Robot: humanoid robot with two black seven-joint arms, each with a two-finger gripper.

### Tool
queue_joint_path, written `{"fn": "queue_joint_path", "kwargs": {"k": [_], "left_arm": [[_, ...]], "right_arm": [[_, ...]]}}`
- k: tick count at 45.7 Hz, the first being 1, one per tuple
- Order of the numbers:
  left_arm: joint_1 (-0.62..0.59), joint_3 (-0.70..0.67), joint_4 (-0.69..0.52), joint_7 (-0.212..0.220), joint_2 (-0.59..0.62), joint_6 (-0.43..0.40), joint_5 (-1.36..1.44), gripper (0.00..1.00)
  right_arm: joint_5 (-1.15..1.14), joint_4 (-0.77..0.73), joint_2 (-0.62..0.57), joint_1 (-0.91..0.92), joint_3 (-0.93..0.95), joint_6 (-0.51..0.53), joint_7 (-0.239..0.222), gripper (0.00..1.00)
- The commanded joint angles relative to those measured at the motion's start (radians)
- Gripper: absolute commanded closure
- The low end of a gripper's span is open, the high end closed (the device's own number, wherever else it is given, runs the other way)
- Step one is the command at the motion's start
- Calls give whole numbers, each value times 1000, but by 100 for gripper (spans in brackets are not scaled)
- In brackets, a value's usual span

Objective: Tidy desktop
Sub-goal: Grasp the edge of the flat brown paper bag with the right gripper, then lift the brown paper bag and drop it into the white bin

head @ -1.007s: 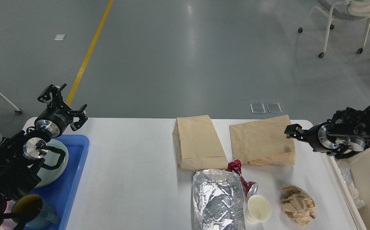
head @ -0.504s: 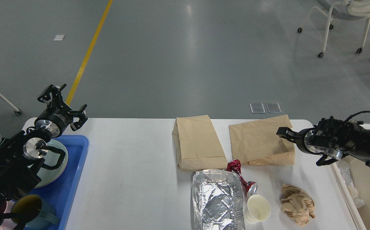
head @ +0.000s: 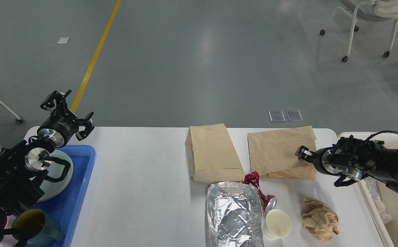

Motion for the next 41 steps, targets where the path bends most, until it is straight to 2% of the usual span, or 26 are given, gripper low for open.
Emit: {"fn": "queue_joint_path", "kwargs": {"k": [1,17,41], "left_arm": [[0,1,1,0,0,0,0,3],[0,0,1,0,0,0,0,3],[0,0,1,0,0,0,0,3]], "right_arm": [[2,0,0,2,0,2,0,100],[2,62,-23,28,77,-4,0,100],[0,310,-358,399,74,11,-5,100]]}}
